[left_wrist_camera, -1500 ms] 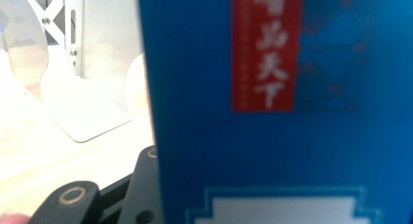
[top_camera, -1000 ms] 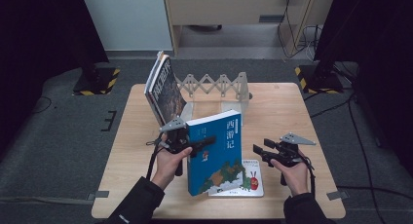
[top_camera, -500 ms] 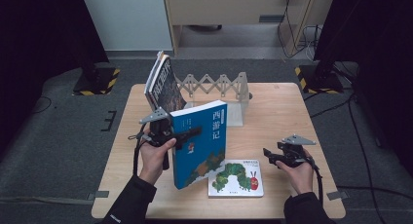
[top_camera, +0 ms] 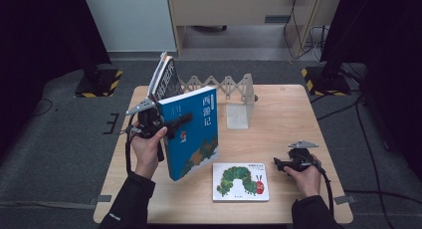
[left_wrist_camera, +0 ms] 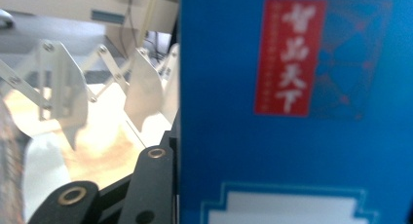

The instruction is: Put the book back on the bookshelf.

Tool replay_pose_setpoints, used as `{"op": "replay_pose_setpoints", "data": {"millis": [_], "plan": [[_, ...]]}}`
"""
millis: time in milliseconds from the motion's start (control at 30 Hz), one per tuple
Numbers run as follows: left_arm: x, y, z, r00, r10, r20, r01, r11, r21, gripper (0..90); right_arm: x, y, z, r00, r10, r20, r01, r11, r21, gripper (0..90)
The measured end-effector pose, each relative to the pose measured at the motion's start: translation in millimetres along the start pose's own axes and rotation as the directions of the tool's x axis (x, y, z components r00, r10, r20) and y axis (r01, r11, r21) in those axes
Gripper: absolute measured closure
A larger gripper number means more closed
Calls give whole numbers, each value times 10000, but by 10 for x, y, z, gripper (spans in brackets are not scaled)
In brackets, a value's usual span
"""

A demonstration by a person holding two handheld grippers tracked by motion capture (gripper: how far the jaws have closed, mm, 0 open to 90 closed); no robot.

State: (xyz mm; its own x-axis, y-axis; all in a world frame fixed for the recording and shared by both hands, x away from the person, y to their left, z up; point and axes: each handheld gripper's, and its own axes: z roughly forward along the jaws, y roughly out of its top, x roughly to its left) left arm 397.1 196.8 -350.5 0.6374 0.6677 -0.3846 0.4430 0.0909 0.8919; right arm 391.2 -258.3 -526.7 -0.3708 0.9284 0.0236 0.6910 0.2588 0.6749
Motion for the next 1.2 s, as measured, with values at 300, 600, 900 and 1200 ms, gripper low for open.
{"op": "replay_pose_setpoints", "data": {"millis": [300, 600, 900, 1200], "plan": [[63, 220, 316, 9925, 301, -1186, -333, 9991, -249, 603, -19, -14, 37, 9999, -62, 137, 62, 10000, 12, 196], [154, 316, 649, 9770, 530, -2064, -601, 9978, -287, 603, -23, -19, 51, 9999, -84, 138, 85, 9999, -75, 174], [311, 317, 884, 9623, 251, -2709, -313, 9993, -188, 604, -24, -30, 61, 9998, -133, 138, 135, 9997, -189, 156], [384, 393, 1017, 9471, 131, -3208, -353, 9974, -634, 603, -24, -51, 69, 9998, -145, 112, 149, 9992, -381, 141]]}}
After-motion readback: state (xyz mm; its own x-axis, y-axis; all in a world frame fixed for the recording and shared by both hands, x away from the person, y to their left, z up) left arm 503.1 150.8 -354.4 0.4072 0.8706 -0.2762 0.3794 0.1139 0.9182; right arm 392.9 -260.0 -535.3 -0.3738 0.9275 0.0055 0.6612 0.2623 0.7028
